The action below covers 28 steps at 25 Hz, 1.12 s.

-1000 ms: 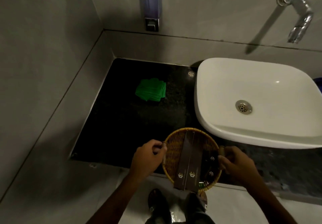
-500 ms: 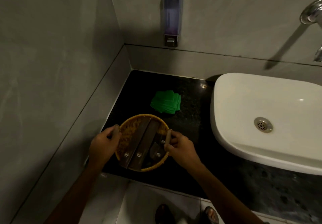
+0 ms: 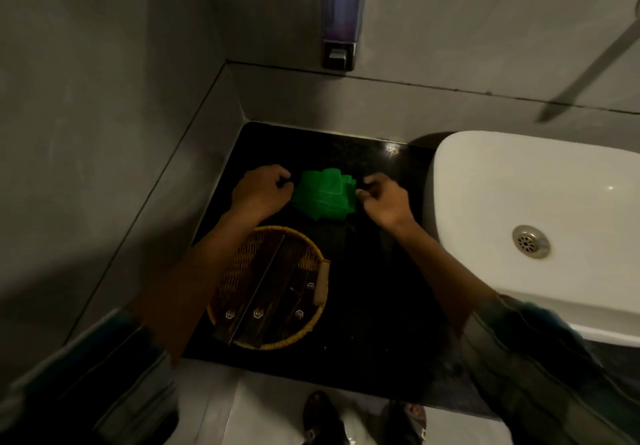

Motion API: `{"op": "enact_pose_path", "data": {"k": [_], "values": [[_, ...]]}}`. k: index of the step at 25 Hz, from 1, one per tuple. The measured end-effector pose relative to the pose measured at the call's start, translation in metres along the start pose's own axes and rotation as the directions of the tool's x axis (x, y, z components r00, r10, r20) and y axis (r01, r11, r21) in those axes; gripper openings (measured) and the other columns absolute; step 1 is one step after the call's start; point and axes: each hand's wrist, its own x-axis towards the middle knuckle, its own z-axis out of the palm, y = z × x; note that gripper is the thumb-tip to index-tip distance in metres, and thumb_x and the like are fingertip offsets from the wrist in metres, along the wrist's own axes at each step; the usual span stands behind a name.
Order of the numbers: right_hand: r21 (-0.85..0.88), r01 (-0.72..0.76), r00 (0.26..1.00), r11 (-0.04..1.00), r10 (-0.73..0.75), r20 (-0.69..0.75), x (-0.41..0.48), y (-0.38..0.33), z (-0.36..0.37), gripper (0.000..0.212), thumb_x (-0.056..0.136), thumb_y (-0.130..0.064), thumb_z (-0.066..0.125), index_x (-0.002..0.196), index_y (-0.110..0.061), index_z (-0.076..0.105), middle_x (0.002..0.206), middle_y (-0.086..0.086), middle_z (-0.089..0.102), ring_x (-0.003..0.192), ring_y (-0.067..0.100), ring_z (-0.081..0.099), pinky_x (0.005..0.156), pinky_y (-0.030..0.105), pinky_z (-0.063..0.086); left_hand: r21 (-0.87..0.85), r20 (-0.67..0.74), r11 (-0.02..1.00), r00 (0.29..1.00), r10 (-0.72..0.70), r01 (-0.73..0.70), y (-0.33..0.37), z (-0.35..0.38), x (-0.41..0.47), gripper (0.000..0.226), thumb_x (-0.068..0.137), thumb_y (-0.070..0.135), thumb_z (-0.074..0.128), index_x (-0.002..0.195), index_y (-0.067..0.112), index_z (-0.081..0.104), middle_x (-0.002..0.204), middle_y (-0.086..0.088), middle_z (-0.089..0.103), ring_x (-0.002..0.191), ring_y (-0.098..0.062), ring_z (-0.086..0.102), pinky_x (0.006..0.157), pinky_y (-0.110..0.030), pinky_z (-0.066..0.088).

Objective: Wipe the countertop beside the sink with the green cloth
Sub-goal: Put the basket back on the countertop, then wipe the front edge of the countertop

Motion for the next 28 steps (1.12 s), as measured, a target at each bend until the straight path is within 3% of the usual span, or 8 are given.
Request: {"op": "enact_pose_path", "data": {"k": [3, 8, 12, 14, 18, 22, 25, 28], "values": [[-0.032, -0.136, 0.985, 0.990, 0.139, 0.098, 0.038, -0.007, 0.032, 0.057, 0.083, -0.034, 0.068, 0.129, -0.006, 0.048, 0.128, 0.021, 0.058, 0.115, 0.035, 0.058, 0.098, 0.042, 0.050, 0.006, 0.169, 0.994, 0.980, -0.108, 0.109, 0.012, 0.031, 0.046, 0.049, 0.089, 0.025, 0.058, 0.136, 0.014, 0.049, 0.140, -0.015, 0.054, 0.125, -0.034, 0.053, 0.100, -0.037, 0.044], [0.376, -0.440, 0.898, 0.816, 0.397, 0.190, 0.055, 0.000, 0.058, 0.064, 0.071, -0.028, 0.081, 0.122, 0.001, 0.055, 0.122, 0.020, 0.063, 0.106, 0.033, 0.064, 0.087, 0.043, 0.057, -0.325, 0.246, 0.871, 0.922, -0.298, 0.369, 0.019, 0.058, 0.067, 0.053, 0.079, 0.018, 0.074, 0.125, -0.002, 0.054, 0.127, -0.024, 0.061, 0.113, -0.038, 0.061, 0.097, -0.048, 0.052], [0.649, -0.457, 0.889, 0.609, 0.285, 0.358, 0.012, 0.000, 0.032, 0.044, 0.068, -0.014, 0.081, 0.109, -0.007, 0.067, 0.096, 0.009, 0.072, 0.080, 0.023, 0.070, 0.059, 0.027, 0.057, -0.433, 0.296, 0.849, 0.937, -0.184, 0.303, 0.049, 0.037, 0.039, 0.024, 0.071, 0.016, 0.080, 0.090, 0.005, 0.071, 0.101, -0.022, 0.073, 0.082, -0.029, 0.070, 0.080, -0.040, 0.059], [0.770, -0.357, 0.932, 0.529, 0.149, 0.330, -0.026, 0.013, 0.014, 0.029, 0.073, -0.012, 0.076, 0.101, -0.016, 0.073, 0.100, 0.009, 0.075, 0.087, 0.025, 0.073, 0.068, 0.031, 0.059, -0.449, 0.279, 0.863, 0.954, -0.110, 0.231, 0.069, 0.030, 0.006, 0.025, 0.071, 0.020, 0.079, 0.092, 0.013, 0.069, 0.097, -0.017, 0.073, 0.078, -0.025, 0.069, 0.076, -0.038, 0.058], [0.812, -0.296, 0.951, 0.503, 0.075, 0.301, -0.113, 0.053, -0.023, 0.048, 0.068, -0.018, 0.082, 0.113, -0.015, 0.067, 0.109, 0.009, 0.075, 0.099, 0.026, 0.071, 0.085, 0.043, 0.058, -0.307, 0.276, 0.932, 0.955, -0.106, 0.192, 0.092, 0.042, -0.092, 0.052, 0.073, 0.044, 0.076, 0.117, 0.023, 0.056, 0.107, 0.002, 0.063, 0.095, -0.019, 0.064, 0.081, -0.036, 0.057], [0.582, -0.218, 0.976, 0.783, 0.190, 0.110, -0.185, 0.109, -0.047, 0.056, 0.055, -0.031, 0.089, 0.104, -0.026, 0.063, 0.092, -0.004, 0.076, 0.086, 0.011, 0.072, 0.067, 0.019, 0.057, -0.345, 0.160, 0.929, 0.984, -0.084, 0.136, 0.100, 0.087, -0.197, 0.041, 0.073, 0.057, 0.067, 0.106, 0.041, 0.048, 0.107, 0.015, 0.062, 0.099, -0.008, 0.061, 0.076, -0.019, 0.052], [0.011, -0.186, 0.980, 0.982, 0.187, -0.073, -0.223, 0.144, -0.055, 0.067, 0.072, -0.038, 0.079, 0.129, -0.021, 0.049, 0.113, 0.003, 0.066, 0.104, 0.025, 0.063, 0.086, 0.032, 0.051, -0.275, 0.237, 0.950, 0.968, -0.085, 0.150, 0.096, 0.126, -0.243, 0.058, 0.088, 0.042, 0.060, 0.140, 0.029, 0.038, 0.141, 0.003, 0.048, 0.129, -0.016, 0.048, 0.107, -0.034, 0.044], [-0.514, 0.092, 0.979, 0.853, -0.173, -0.112, -0.248, 0.174, -0.040, 0.071, 0.084, -0.056, 0.051, 0.143, -0.020, 0.037, 0.142, 0.015, 0.048, 0.132, 0.032, 0.043, 0.106, 0.046, 0.035, -0.150, 0.138, 0.988, 0.989, 0.059, -0.038, 0.061, 0.136, -0.277, 0.052, 0.097, 0.036, 0.044, 0.146, 0.032, 0.028, 0.155, 0.006, 0.030, 0.138, -0.005, 0.027, 0.110, -0.023, 0.027]]}}
